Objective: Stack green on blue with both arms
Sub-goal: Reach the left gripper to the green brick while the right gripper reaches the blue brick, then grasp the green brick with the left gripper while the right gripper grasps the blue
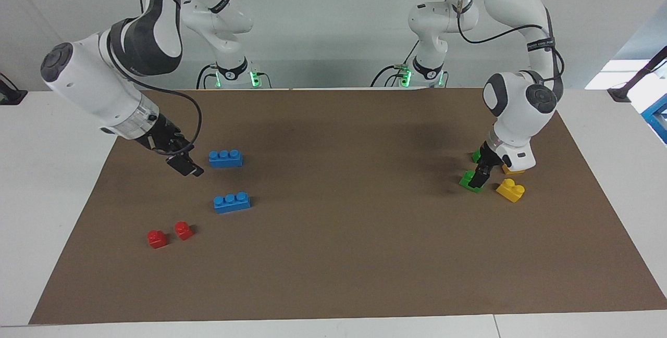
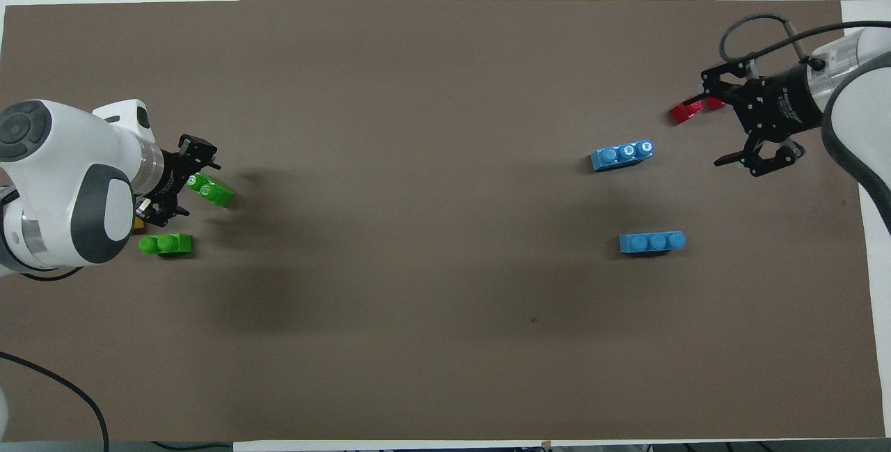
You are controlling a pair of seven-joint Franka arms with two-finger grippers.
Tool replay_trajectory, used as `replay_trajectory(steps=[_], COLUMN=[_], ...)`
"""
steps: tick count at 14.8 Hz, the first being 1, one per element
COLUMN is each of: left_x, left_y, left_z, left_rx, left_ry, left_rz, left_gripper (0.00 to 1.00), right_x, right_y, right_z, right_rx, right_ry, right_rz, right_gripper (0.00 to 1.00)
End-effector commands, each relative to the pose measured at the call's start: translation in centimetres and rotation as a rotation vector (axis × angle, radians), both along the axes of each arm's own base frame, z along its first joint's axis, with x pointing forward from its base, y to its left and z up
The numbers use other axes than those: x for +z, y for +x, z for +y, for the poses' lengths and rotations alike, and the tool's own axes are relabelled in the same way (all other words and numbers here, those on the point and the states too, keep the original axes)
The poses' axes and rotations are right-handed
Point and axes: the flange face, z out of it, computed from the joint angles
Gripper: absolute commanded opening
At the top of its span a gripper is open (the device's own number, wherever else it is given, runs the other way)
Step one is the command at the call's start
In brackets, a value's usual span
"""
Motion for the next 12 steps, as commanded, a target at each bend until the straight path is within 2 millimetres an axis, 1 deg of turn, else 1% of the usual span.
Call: replay_trajectory(steps=[1,3,4,5,7,8,10,12], left_x=[-1.4,-1.4,-1.5,-1.7,-2.3,-2.3,-2.1,-2.3], left_y=[0.3,0.3,0.3,0.3,0.4,0.4,0.6,0.5], left_z=[1.1,1.1,1.1,1.2,1.1,1.0,1.2,1.2], left_rx=[0.003,0.003,0.003,0.006,0.007,0.005,0.008,0.009], left_ry=[-0.015,-0.015,-0.015,-0.015,-0.015,-0.016,-0.015,-0.015], left_rz=[-0.016,-0.017,-0.016,-0.013,-0.012,-0.012,-0.012,-0.017], left_gripper=[1.0,1.0,1.0,1.0,1.0,1.0,1.0,1.0], right_x=[-1.7,-3.7,-4.7,-6.3,-8.7,-9.5,-10.5,-12.4], right_y=[2.1,2.5,2.6,2.9,3.2,3.2,3.4,3.0], right_z=[-0.4,-0.5,-1.1,-1.4,-2.4,-2.4,-2.0,-1.8], right_rx=[-0.131,-0.154,-0.163,-0.175,-0.202,-0.202,-0.223,-0.24], right_ry=[0.044,0.055,0.059,0.08,0.115,0.122,0.169,0.177], right_rz=[0.024,0.05,0.069,0.093,0.126,0.138,0.153,0.168], right_gripper=[1.0,1.0,1.0,1.0,1.0,1.0,1.0,1.0])
